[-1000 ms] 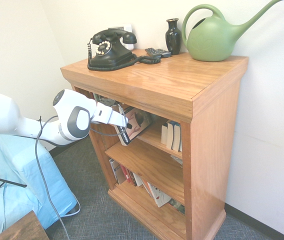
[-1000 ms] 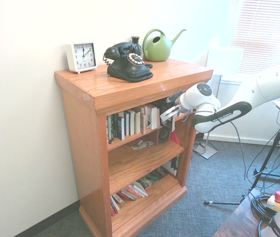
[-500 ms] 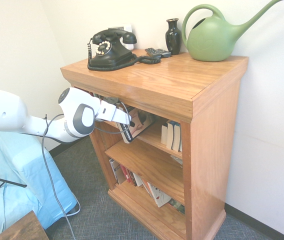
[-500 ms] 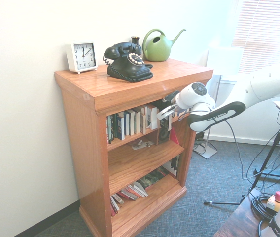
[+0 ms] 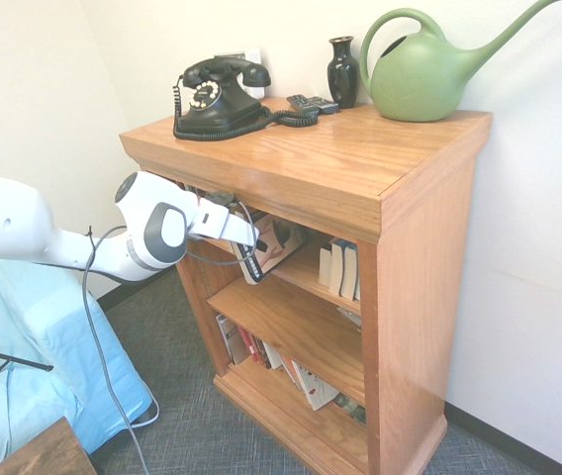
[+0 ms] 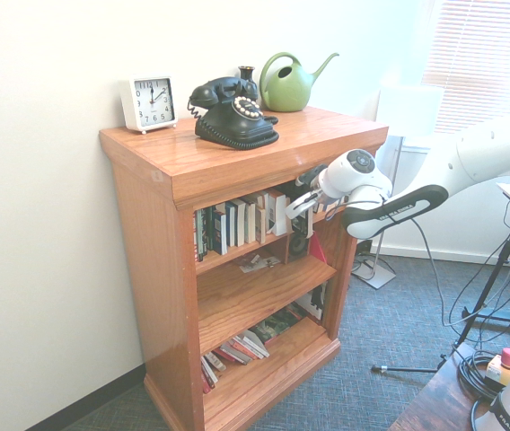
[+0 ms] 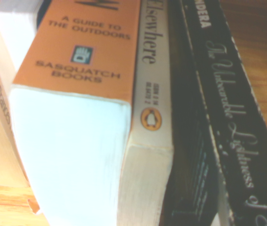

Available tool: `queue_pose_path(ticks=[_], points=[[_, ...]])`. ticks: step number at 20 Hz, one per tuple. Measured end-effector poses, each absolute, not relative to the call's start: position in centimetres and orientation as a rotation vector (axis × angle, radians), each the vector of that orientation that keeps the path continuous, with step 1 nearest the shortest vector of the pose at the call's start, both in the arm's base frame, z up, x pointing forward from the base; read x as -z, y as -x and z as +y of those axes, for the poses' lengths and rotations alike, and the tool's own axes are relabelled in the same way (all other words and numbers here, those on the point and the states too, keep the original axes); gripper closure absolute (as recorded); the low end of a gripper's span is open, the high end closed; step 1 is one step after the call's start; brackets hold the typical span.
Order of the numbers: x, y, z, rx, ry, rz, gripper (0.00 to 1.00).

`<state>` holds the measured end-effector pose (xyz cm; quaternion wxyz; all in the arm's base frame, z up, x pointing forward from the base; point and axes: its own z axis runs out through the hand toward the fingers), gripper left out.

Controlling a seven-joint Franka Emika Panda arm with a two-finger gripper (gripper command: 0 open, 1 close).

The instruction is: Organize the shelf

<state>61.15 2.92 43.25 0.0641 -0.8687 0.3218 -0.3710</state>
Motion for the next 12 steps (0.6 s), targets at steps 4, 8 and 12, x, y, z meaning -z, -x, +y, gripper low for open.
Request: queue_pose_path(ticks=[4, 8, 12], points=[[-43.3, -61.1, 2.9, 1.121, 2.623, 0.971, 0.0], [-43.9, -60.8, 3.7, 1.127, 2.621, 0.947, 0.0], [-45.6, -58.9, 4.7, 1.149, 2.618, 0.904, 0.0]])
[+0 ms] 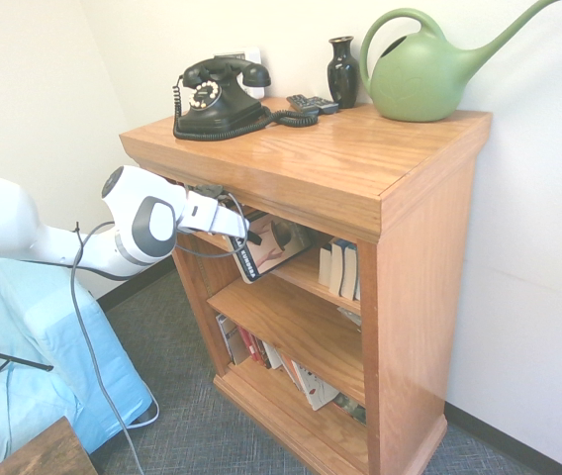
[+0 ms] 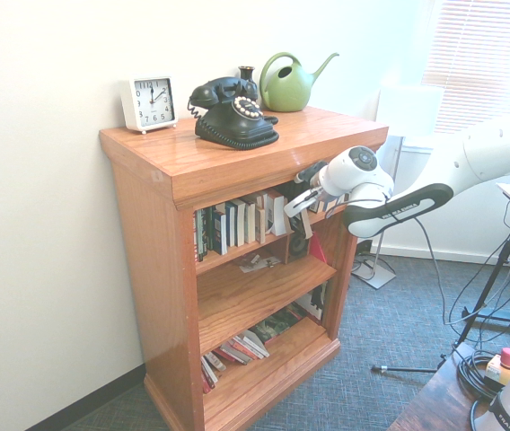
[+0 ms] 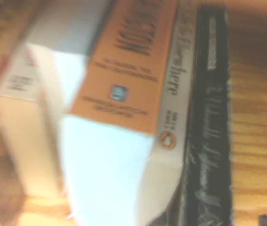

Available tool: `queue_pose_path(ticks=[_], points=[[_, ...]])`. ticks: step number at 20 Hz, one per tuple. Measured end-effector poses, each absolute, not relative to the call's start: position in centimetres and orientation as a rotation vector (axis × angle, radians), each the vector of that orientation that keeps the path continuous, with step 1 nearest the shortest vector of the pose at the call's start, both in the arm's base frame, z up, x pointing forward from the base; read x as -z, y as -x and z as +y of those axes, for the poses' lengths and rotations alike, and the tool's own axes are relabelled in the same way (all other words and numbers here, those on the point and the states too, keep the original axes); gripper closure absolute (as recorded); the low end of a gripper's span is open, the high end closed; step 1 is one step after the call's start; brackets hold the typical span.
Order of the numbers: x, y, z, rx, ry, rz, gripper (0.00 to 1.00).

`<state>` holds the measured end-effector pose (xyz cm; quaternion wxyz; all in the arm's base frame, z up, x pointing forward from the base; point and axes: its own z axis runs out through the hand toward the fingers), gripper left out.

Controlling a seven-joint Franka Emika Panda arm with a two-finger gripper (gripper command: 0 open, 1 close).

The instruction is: Organize the shelf

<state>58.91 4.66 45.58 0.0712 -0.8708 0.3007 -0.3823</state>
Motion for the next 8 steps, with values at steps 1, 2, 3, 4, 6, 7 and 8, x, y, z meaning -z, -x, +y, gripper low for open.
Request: queue_pose_path(ticks=[1, 2, 3, 4, 6, 7, 8], points=[[-45.9, -58.1, 5.0, 1.15, 2.618, 0.897, 0.0], [-46.2, -57.2, 5.2, 1.15, 2.617, 0.892, 0.0], [-46.5, -56.2, 5.3, 1.148, 2.613, 0.894, 0.0], [-46.8, -55.3, 5.3, 1.146, 2.612, 0.896, 0.0], [-47.4, -53.3, 5.3, 1.147, 2.602, 0.904, 0.0], [-47.8, -52.4, 5.3, 1.148, 2.595, 0.908, 0.0], [-48.1, -51.5, 5.3, 1.146, 2.586, 0.912, 0.0]])
